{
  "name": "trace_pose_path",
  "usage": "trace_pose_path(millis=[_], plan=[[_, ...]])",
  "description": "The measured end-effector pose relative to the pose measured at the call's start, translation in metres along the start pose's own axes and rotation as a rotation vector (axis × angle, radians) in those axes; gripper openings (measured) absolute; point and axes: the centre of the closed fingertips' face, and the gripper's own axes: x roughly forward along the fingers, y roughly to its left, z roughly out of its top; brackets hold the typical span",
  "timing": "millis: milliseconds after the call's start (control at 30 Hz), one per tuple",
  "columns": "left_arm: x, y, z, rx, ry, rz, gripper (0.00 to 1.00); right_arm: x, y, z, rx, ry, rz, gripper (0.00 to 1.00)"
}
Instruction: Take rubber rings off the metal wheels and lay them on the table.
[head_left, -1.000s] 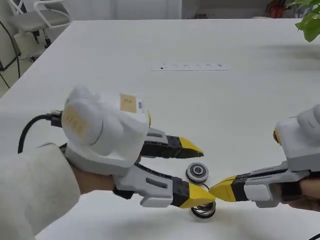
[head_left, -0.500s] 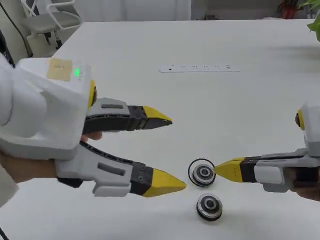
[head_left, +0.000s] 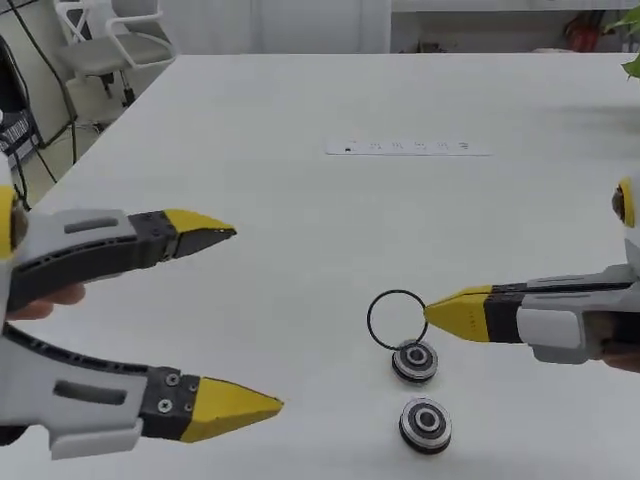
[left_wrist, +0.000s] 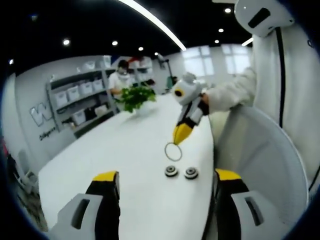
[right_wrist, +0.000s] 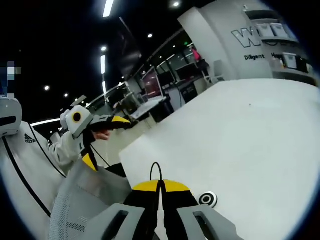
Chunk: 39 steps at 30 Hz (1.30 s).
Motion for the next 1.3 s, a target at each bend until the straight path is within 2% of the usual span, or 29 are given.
trace_pose_path(millis=[67,133,267,367,633,800,933,1067,1133,1300], plan=[[-0.006,0.001,-0.007,-0.011,0.008,0.012,0.80,0.002,0.004,0.004,-0.015,-0.001,0.007,0.00],[-0.014,0.004,-0.016,-0.033,0.031,0.050,0.82,0.005,0.007,0.007,-0.028,0.002,0.015,0.00],[-0.022,0.000,-0.028,-0.079,0.041,0.075,0.88,0.012,0.015,0.012,-0.042,0.007,0.037,0.00],[-0.024,-0.001,-0.033,-0.096,0.041,0.104,0.88,0.017,0.019,0.014,-0.051,0.016,0.050,0.00],[-0.015,-0.012,-0.038,-0.162,0.040,0.124,0.90,0.032,0.023,0.005,-0.067,0.073,0.075,0.00],[-0.006,-0.019,-0.043,-0.169,0.061,0.100,0.89,0.042,0.015,-0.003,-0.074,0.088,0.057,0.00],[0.000,-0.023,-0.045,-0.171,0.067,0.086,0.88,0.048,0.003,-0.014,-0.010,0.078,0.038,0.00],[0.003,-0.023,-0.053,-0.159,0.098,0.089,0.88,0.050,-0.008,-0.029,0.011,0.107,0.009,0.00],[0.004,-0.026,-0.058,-0.145,0.123,0.075,0.89,0.051,-0.012,-0.034,0.024,0.117,0.005,0.00],[0.004,-0.026,-0.058,-0.162,0.112,0.071,0.88,0.054,-0.021,-0.051,0.034,0.173,-0.020,0.00]])
